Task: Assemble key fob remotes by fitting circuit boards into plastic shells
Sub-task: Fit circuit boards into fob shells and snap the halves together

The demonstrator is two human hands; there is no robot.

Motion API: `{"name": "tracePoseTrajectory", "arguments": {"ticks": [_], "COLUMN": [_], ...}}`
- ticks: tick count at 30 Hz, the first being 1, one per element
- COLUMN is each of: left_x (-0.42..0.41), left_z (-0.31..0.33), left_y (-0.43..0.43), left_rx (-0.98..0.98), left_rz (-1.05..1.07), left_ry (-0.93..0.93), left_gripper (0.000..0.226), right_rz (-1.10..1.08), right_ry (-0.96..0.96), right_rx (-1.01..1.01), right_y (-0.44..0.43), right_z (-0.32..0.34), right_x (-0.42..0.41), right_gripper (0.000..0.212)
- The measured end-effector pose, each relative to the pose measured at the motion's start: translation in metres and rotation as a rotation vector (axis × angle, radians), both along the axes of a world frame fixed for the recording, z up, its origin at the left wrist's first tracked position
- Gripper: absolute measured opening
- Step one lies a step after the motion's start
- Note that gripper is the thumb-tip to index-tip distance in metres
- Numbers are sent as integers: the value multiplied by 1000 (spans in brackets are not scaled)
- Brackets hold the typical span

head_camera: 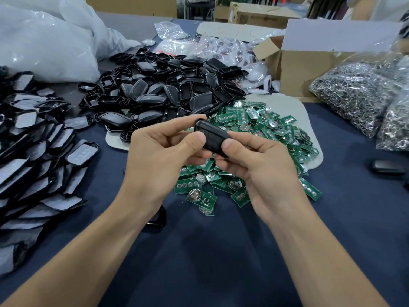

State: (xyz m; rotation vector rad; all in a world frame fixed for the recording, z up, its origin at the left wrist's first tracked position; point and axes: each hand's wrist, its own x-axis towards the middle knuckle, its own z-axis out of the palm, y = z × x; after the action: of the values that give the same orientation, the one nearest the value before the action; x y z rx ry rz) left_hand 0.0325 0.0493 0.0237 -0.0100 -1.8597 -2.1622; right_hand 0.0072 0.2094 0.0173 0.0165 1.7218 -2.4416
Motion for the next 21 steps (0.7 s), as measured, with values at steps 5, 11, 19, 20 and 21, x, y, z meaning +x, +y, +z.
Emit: {"name": "tracePoseTrajectory", "arguments": {"ticks": [5,11,19,20,21], "left_x": [-1,-2,-2,-3,-3], "left_z": [-2,-3,0,0,-1], "left_y": [-3,-6,-10,-11,-11], "left_rx": [-86,-140,-39,-45,-51], "left_rz": [71,73,-5,-3,0], "left_ry": [1,-3,-74,-73,-71], "left_gripper": [23,25,15,14,11], "right_rz": [-41,-72,-53,-51,-49], "right_ry": [6,41,52,55,59], "right_rx": [21,68,97,104,109], "right_y": [-2,-3,-2,-2,-2], "right_z": [1,0,1,2,2], "right_x": [1,2,3,3,3], "right_gripper": [11,13,13,13,12]}}
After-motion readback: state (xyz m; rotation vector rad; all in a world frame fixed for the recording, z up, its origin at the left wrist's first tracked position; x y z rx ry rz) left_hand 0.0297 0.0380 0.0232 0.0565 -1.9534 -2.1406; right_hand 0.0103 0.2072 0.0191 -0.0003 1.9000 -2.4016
